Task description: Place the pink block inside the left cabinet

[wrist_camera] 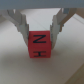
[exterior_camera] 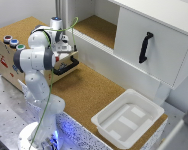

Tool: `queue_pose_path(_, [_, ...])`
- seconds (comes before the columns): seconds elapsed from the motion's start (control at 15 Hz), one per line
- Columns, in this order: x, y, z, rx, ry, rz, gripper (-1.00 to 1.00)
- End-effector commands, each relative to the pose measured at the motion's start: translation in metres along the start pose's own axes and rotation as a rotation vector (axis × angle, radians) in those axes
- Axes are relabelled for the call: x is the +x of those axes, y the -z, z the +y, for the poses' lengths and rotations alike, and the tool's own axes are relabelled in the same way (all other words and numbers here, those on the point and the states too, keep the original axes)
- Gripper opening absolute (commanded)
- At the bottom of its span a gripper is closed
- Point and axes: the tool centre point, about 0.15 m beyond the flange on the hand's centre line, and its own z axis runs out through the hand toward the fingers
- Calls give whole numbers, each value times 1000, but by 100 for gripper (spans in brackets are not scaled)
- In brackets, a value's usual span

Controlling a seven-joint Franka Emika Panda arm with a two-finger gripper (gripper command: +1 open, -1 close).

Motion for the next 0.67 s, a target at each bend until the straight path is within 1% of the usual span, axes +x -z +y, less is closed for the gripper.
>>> queue_pose_path(0.0, [12, 56, 18, -136, -186, 181, -100])
queue_pose_path(0.07, [19, 69, 28, -145, -247, 215, -100])
queue_pose_path(0.2, [34, 97, 56, -189, -411, 294, -100])
queue_pose_path(0.27, [40, 108, 71, -196, -484, 317, -100])
queue_pose_path(0.33, [46, 116, 83, -220, -543, 327, -100])
queue_pose_path(0.47, [58, 130, 111, -223, -696, 397, -100])
queue_pose_path(0.6, [73, 144, 131, -292, -815, 443, -100])
